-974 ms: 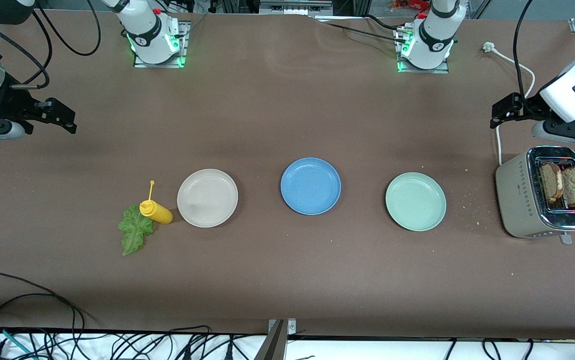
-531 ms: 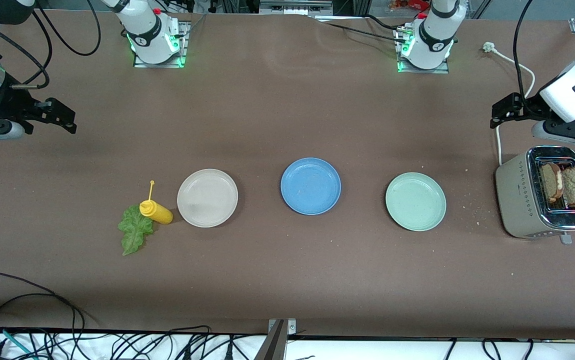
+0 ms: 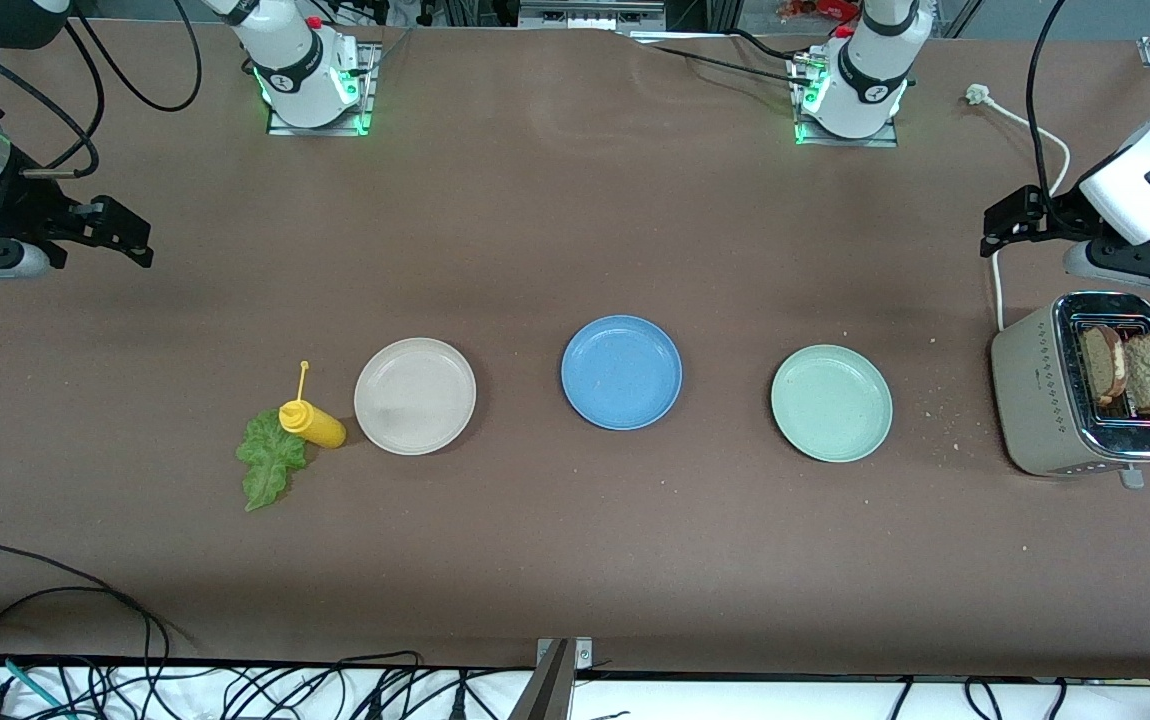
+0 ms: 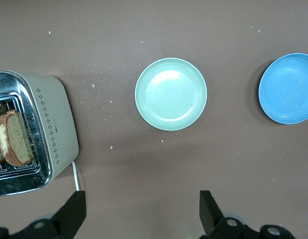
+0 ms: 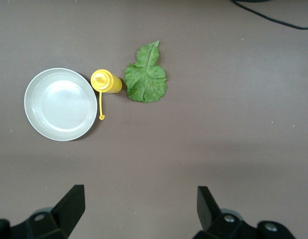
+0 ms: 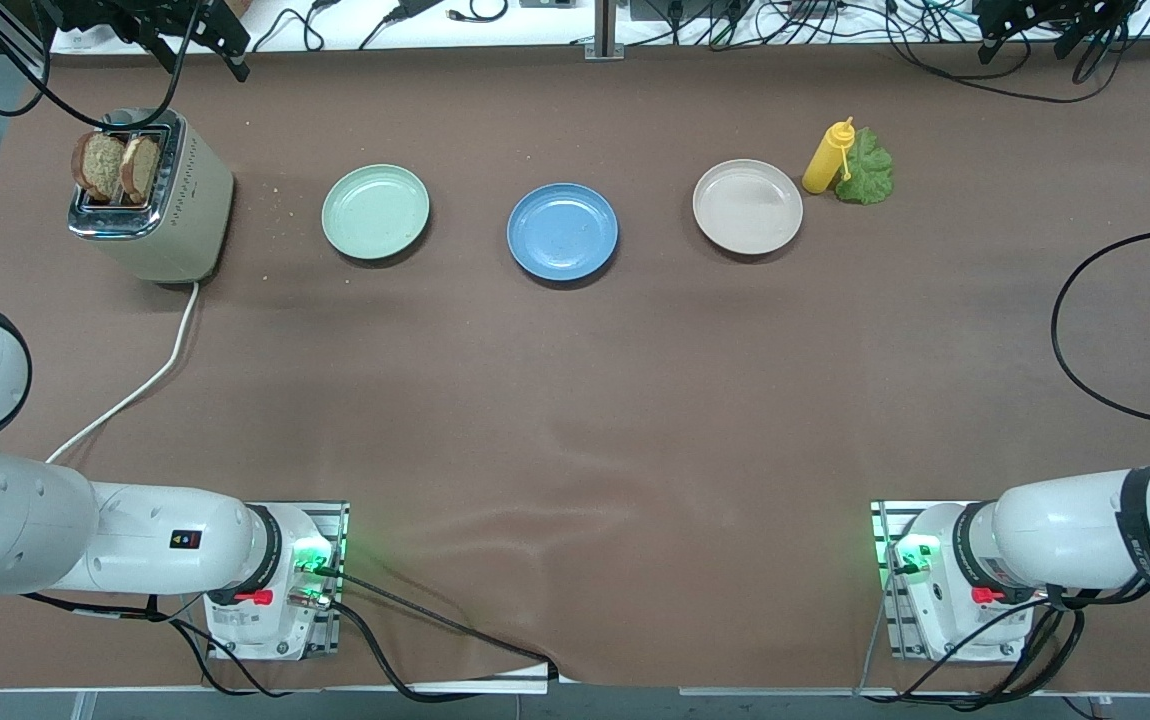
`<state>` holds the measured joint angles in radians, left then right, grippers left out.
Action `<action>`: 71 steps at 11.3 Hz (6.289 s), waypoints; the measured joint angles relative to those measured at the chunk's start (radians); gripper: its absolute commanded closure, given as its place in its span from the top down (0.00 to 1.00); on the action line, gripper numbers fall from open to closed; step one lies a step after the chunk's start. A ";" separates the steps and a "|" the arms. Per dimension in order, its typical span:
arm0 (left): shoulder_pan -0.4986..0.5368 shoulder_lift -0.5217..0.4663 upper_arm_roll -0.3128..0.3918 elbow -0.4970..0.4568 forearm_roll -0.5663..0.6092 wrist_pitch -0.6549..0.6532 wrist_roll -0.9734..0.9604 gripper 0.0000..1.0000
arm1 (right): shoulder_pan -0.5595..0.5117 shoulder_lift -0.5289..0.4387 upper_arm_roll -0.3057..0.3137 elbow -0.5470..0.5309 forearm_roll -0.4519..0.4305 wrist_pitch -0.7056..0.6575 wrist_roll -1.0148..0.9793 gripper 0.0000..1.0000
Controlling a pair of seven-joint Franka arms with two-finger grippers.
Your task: Make sandwich in blue plate with both arms
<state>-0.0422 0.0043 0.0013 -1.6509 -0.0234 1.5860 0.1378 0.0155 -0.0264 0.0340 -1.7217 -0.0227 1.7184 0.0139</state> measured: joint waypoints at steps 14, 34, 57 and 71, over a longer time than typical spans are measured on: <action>0.000 0.000 0.000 0.000 0.000 0.000 0.000 1.00 | 0.002 0.000 0.005 0.010 0.009 0.001 0.000 1.00; 0.000 0.000 0.000 0.000 0.000 0.000 0.000 1.00 | 0.004 0.000 0.007 0.010 0.016 -0.011 0.000 1.00; 0.293 0.437 0.023 0.057 0.238 0.215 0.085 0.00 | 0.004 -0.002 0.009 0.013 0.038 -0.027 0.000 1.00; 0.294 0.276 -0.178 0.268 0.195 -0.272 0.166 0.00 | -0.017 0.024 -0.024 0.017 0.032 -0.045 0.000 1.00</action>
<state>0.2516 0.2808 -0.1767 -1.3832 0.1714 1.3139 0.3035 -0.0014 -0.0024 0.0104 -1.7047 0.0088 1.6730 0.0139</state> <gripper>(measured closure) 0.912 0.000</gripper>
